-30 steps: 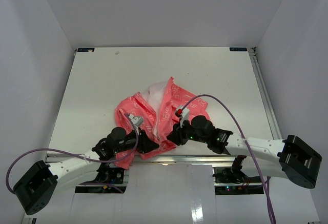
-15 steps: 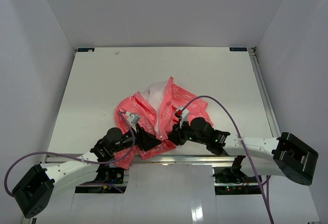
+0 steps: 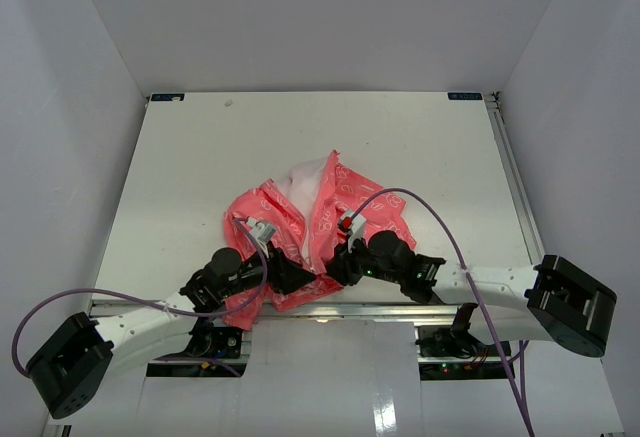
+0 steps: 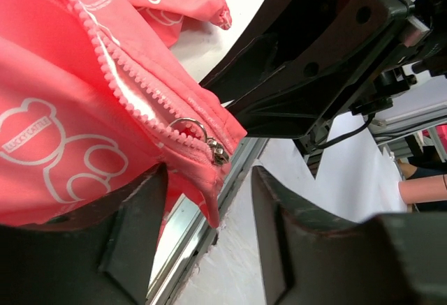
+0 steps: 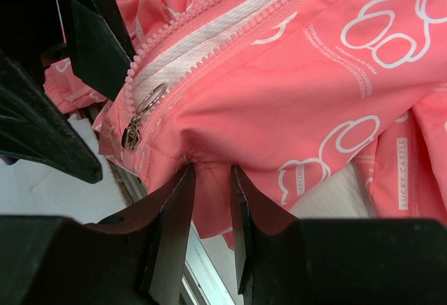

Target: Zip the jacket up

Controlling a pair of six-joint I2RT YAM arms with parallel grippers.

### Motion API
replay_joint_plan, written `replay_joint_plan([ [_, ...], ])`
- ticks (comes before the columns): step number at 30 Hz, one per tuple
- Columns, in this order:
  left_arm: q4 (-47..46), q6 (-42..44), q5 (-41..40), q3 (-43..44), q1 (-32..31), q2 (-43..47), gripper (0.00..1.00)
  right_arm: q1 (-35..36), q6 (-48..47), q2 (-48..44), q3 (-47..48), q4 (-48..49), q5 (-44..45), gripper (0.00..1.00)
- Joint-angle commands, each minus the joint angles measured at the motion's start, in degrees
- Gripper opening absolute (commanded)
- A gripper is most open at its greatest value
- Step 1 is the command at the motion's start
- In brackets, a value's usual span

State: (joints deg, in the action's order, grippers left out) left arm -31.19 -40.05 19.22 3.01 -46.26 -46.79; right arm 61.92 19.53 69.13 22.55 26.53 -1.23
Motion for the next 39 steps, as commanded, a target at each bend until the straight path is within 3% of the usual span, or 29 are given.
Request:
replay_joint_plan([
  [1,-5.40,-0.43,2.49,-2.83,-0.20,-0.98,0.55,0.77,0.61,0.60,0.39,3.97,0.88,0.33],
  [3,-5.93,-0.22,2.81,-2.89,-0.23,-0.75,0.49,1.10,0.69,0.93,0.39,4.42,0.88,0.33],
  [5,-5.91,0.35,2.76,-2.92,-0.23,-0.44,0.28,1.57,0.61,1.40,0.63,4.50,0.73,0.33],
  [8,-5.93,1.53,2.71,-2.83,-0.15,0.09,0.09,1.93,0.46,1.67,0.78,4.12,0.80,0.33],
  [11,-4.42,2.37,2.75,-2.83,-0.15,1.23,0.00,1.97,1.19,0.06,0.92,1.71,4.66,0.35],
  [18,0.78,4.57,2.74,-2.64,-0.17,4.59,0.00,1.97,2.30,-13.93,0.87,-7.80,11.57,0.37],
  [25,0.61,5.60,5.08,-1.64,-0.23,2.26,0.00,1.17,-3.49,-16.78,7.47,-10.80,6.68,0.41],
  [33,-1.41,5.95,7.23,-1.68,-0.15,0.55,0.00,-7.35,-2.93,-7.78,12.67,-8.79,-16.52,0.38],
  [39,-0.69,6.31,7.68,-1.69,-0.15,2.36,0.00,-9.38,-1.20,-4.45,11.62,-5.41,-23.39,0.38],
])
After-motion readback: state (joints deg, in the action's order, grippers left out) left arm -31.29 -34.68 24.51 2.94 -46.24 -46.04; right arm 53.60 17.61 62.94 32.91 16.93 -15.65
